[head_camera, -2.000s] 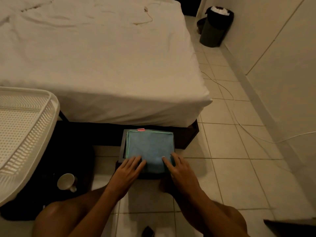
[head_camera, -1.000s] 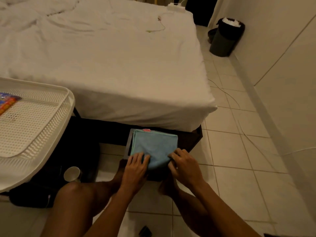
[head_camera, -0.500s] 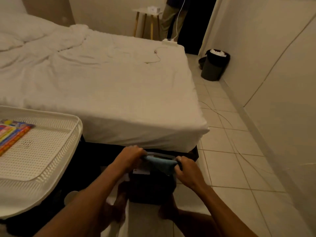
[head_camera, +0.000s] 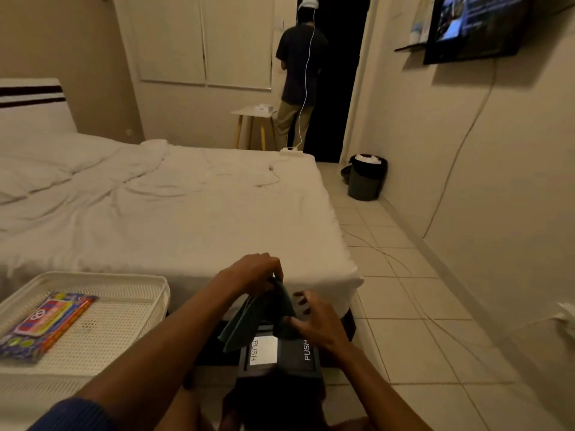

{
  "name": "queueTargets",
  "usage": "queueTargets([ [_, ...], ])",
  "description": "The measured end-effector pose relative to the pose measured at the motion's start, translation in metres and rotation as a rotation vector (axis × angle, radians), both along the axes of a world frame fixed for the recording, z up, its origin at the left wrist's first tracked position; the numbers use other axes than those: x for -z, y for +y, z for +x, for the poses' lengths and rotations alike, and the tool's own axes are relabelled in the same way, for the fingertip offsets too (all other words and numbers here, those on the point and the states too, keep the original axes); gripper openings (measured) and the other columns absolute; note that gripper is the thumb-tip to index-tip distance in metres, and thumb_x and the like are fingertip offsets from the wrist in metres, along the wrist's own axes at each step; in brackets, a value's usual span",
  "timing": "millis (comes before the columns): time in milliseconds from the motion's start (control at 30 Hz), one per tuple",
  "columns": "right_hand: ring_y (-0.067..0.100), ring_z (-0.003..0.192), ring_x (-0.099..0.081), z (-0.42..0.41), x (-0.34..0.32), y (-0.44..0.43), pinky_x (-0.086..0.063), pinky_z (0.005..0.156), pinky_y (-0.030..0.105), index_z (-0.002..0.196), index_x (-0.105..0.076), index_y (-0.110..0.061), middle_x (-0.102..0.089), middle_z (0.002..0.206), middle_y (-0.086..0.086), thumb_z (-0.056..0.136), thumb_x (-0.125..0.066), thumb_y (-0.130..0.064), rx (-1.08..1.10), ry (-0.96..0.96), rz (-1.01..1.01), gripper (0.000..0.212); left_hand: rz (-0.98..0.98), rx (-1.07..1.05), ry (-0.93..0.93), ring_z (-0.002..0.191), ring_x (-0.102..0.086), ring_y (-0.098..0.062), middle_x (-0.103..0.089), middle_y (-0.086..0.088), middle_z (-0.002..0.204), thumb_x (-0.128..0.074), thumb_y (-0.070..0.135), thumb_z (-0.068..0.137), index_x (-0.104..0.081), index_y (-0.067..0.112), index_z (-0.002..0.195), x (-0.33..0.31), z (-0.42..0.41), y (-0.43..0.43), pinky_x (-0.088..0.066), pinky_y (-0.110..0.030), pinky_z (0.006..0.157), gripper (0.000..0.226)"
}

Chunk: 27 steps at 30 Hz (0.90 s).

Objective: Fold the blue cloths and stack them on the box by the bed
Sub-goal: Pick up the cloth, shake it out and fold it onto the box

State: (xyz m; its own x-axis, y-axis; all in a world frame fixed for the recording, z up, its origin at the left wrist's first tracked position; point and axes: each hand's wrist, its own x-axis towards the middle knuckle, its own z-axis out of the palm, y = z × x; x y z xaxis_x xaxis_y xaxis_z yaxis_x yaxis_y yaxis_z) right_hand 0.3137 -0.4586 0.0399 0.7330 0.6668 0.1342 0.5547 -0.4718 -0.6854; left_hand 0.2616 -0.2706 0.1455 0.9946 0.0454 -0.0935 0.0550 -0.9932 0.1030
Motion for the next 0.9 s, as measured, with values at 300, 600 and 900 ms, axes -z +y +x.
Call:
queueTargets([
  [300, 0.016, 0.081, -0.069, -0.06, -0.081, -0.006, -0.06, 0.077, 0.037, 0.096, -0.07, -0.018, -0.074, 0.093, 0.002, 0.082, -0.072, -0.032, -0.009, -0.153, 0.038, 0.02, -0.014, -0.047, -0.096, 0.057, -0.053, -0.011, -0.054, 0.01, 0.058, -0.068, 0.024, 0.083, -0.07, 0.021, 0.073, -0.064, -0.082, -0.021, -0.04, -0.022, 0.053, 0.011],
  [600, 0.023, 0.093, -0.065, -0.098, -0.22, -0.043, -0.058, 0.079, 0.034, 0.104, -0.064, -0.011, -0.066, 0.101, 0.008, 0.09, -0.064, -0.017, -0.127, -0.212, -0.031, 0.016, -0.275, -0.083, -0.278, 0.06, -0.063, -0.01, -0.067, 0.003, 0.073, -0.074, 0.03, 0.084, -0.075, 0.016, 0.088, -0.196, -0.163, -0.042, -0.049, -0.016, 0.051, 0.015],
  [900, 0.019, 0.098, -0.061, -0.114, -0.313, -0.045, -0.05, 0.073, 0.022, 0.113, -0.071, -0.008, -0.063, 0.1, 0.003, 0.094, -0.065, -0.025, -0.2, -0.395, -0.109, 0.027, -0.339, -0.172, -0.359, 0.082, -0.068, -0.019, -0.07, 0.001, 0.087, -0.075, 0.021, 0.083, -0.074, 0.01, 0.107, -0.222, -0.218, -0.006, -0.059, -0.027, 0.061, 0.026],
])
